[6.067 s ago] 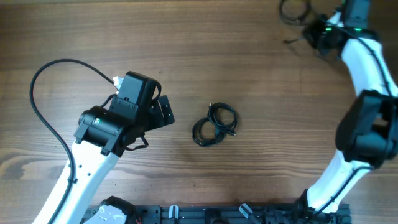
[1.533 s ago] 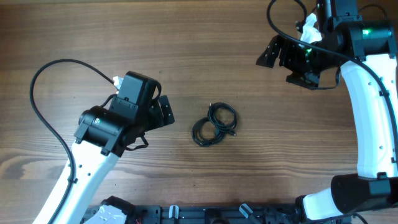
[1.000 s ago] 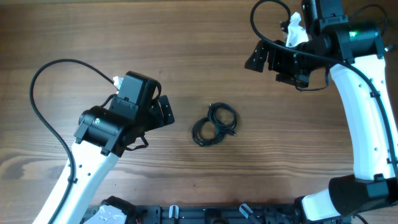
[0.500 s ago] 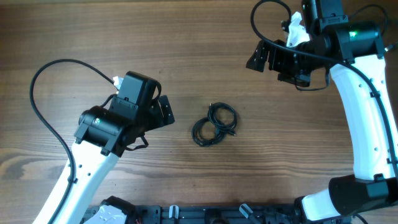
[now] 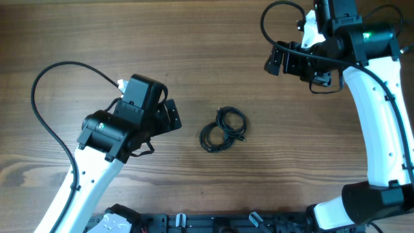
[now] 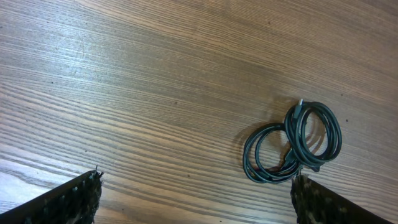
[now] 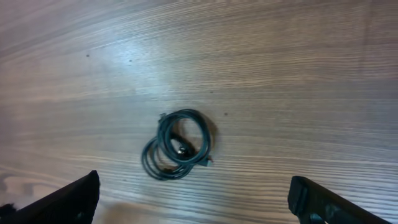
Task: Untangle cables
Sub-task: 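Move the right gripper back from the upper right toward the center coil, then lower the right gripper onto the black cable coil and grasp a loop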
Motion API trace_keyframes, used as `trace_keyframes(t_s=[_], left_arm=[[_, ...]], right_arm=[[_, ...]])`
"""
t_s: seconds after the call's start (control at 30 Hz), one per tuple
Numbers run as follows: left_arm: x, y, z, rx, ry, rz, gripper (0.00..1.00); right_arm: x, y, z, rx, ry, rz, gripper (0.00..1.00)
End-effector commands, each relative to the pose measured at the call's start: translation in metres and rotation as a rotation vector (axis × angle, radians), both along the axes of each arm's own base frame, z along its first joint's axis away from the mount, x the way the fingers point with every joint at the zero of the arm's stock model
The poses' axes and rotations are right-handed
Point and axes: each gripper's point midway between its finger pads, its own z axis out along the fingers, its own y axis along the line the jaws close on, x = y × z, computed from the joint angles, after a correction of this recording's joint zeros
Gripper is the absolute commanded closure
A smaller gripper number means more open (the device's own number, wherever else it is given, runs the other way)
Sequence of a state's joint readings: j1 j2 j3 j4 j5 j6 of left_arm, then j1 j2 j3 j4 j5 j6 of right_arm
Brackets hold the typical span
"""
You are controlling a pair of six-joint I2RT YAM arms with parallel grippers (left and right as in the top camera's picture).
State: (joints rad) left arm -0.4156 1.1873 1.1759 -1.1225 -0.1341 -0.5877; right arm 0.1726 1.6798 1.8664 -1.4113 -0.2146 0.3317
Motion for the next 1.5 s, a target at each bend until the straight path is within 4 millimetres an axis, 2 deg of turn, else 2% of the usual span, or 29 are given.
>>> trace_keyframes(t_s=[0.0,0.17,0.27,0.4,0.83,0.9,0.97,1.17,1.3,1.37,1.4,1.43,1.47], left_arm=[[0.002,0.003,0.001,0.014,-0.007,0.004,0.00],[0.002,0.003,0.001,0.014,-0.007,0.004,0.00],[0.002,0.003,0.001,0.014,-0.007,0.004,0.00],[0.002,0.003,0.001,0.014,-0.008,0.004,0.00],[0.004,0.002,0.002,0.003,-0.015,0.006,0.00],[-0.006,-0.023,0.001,-0.124,0.040,-0.060,0.00],[-0.011,-0.034,0.001,-0.183,0.066,-0.092,0.00],[-0.011,-0.034,-0.005,-0.173,0.090,-0.089,0.00],[-0.009,-0.035,-0.016,-0.158,0.130,-0.085,0.00],[-0.010,-0.035,-0.019,-0.151,0.147,-0.083,0.00],[-0.010,-0.034,-0.020,-0.149,0.150,-0.082,0.00],[-0.010,-0.034,-0.020,-0.146,0.150,-0.080,0.00],[-0.008,-0.031,-0.020,-0.133,0.144,-0.074,0.00]], right_arm=[[0.007,-0.008,-0.023,-0.077,0.049,0.005,0.00],[-0.003,-0.008,-0.048,-0.091,0.174,0.034,0.00],[-0.015,-0.010,-0.050,-0.098,0.224,0.035,0.00],[-0.018,-0.001,-0.049,-0.050,0.235,0.047,0.00],[-0.019,0.002,-0.048,-0.031,0.241,0.054,0.00],[-0.020,0.005,-0.048,-0.036,0.233,0.086,0.00],[-0.019,0.008,-0.048,-0.036,0.227,0.093,0.00],[-0.011,0.009,-0.047,-0.034,0.191,0.104,0.00],[-0.010,0.009,-0.048,-0.035,0.183,0.116,0.00],[-0.015,0.009,-0.058,-0.039,0.217,0.114,0.00],[-0.018,0.008,-0.067,-0.041,0.239,0.115,0.03],[-0.022,0.007,-0.079,-0.044,0.262,0.115,0.12],[-0.026,0.009,-0.095,-0.031,0.290,0.118,0.26]])
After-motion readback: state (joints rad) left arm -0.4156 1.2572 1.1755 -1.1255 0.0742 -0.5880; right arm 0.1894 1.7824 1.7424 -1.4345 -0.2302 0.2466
